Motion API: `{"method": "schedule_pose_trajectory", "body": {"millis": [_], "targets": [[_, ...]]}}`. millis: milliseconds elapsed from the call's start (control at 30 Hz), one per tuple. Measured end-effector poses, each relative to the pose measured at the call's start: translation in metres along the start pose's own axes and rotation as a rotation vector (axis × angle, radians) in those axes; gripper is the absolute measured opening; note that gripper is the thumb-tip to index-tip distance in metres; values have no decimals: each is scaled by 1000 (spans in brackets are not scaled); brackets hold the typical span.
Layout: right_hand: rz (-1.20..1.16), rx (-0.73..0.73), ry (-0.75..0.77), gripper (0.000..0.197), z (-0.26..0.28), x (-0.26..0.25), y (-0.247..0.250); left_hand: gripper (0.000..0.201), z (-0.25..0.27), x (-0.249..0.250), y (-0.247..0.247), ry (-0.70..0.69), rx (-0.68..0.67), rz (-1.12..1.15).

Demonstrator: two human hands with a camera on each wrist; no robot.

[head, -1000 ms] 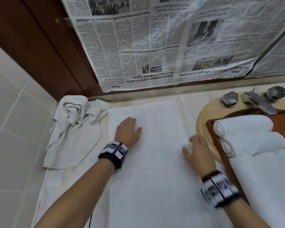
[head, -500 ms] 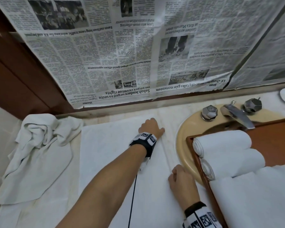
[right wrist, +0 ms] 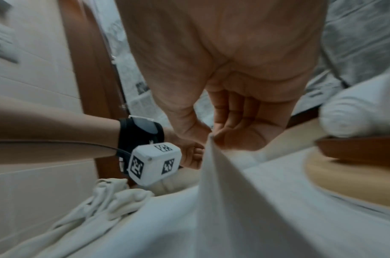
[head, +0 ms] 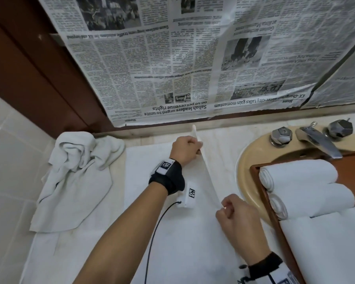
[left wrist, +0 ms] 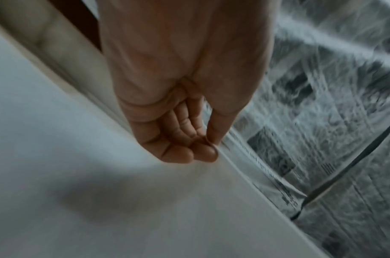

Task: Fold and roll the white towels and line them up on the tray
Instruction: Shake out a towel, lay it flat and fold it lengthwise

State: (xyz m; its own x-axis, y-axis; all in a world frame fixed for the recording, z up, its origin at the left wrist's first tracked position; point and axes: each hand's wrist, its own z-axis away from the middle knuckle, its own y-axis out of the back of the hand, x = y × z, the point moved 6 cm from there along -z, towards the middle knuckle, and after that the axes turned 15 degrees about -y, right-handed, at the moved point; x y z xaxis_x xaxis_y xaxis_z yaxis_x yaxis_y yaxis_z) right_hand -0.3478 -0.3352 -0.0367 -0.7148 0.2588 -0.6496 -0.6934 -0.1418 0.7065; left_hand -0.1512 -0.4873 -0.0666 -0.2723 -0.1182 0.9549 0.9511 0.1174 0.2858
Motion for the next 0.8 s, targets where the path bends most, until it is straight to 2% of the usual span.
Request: {"method": "schedule_pose_trajectory", "body": {"millis": [200,333,467,567,800], "targets": [[168,-129,194,8,42,-86,-64,11,31,-30,122,20,120,-78],[319,-222,240,6,59,-119,-125,15,49,-66,174,60,142,-180],[392,-294,202,1,70,-119,-175,4,62,-95,198,61,187,-248],[416,-312,196,5,74,-112,-200,3,69,-117,203,53,159,-325],[329,-314,199,5,73,-100,-219,38,70,-135,211,12,227,-234]]}}
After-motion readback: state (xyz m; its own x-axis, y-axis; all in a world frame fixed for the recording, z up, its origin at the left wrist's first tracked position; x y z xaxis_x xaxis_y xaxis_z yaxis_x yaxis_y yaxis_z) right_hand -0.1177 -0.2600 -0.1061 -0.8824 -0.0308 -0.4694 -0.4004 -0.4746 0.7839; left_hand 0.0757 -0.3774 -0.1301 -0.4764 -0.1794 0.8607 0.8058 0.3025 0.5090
